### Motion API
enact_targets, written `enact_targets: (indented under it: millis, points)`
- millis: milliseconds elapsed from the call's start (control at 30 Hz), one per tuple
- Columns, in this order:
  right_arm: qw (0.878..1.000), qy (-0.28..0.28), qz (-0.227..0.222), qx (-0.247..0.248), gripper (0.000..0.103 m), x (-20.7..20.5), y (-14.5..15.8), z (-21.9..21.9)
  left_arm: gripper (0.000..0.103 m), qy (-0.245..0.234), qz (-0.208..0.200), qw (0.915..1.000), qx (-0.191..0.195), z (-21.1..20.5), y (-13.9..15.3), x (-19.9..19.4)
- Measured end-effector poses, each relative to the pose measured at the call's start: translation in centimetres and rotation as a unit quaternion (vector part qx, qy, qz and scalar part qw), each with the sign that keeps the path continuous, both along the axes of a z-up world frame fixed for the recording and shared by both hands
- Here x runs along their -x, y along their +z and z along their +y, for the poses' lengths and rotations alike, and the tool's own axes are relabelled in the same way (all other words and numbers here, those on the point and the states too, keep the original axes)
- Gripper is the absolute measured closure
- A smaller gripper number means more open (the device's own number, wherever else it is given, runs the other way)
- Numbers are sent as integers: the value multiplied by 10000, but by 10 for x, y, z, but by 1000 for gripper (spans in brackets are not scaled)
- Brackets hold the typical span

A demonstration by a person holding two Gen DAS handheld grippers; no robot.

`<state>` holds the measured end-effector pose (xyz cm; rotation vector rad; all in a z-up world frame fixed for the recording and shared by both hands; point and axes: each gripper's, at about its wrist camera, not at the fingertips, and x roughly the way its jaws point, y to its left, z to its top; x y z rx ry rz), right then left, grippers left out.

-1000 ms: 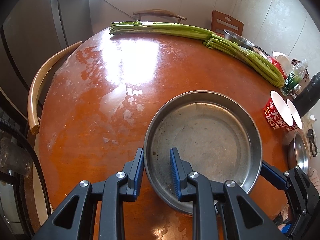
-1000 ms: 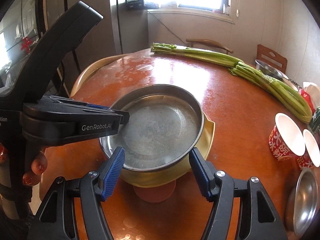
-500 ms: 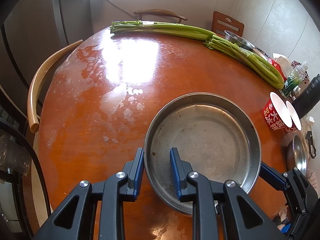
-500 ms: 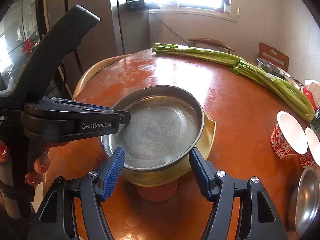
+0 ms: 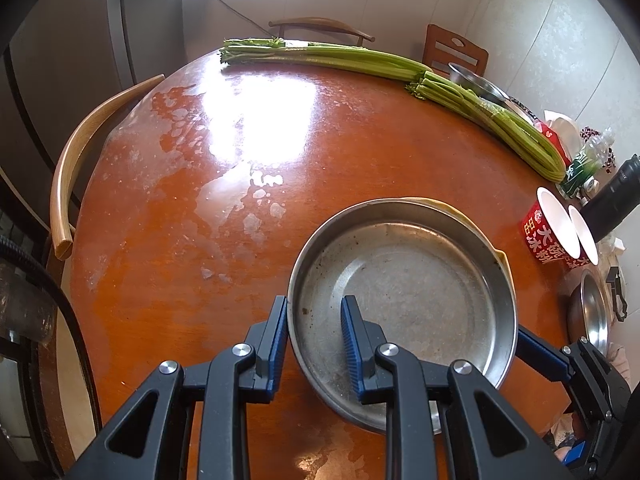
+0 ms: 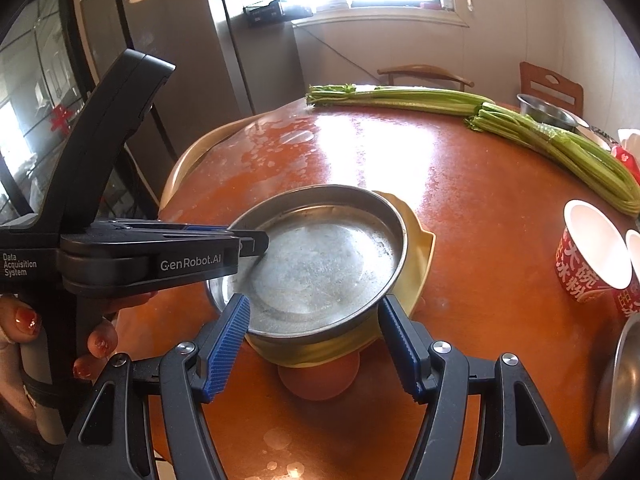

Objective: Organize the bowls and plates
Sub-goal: 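Lower the steel plate onto the yellow plate and open the left gripper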

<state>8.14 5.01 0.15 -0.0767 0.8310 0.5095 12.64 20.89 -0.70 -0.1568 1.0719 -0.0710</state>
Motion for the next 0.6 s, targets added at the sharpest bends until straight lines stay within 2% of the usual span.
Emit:
enact_targets:
  millis: [600]
  points:
    - [9999,-52,-112,-62,34,3,4,-5,75,90,-63,9999,42,9,7,11]
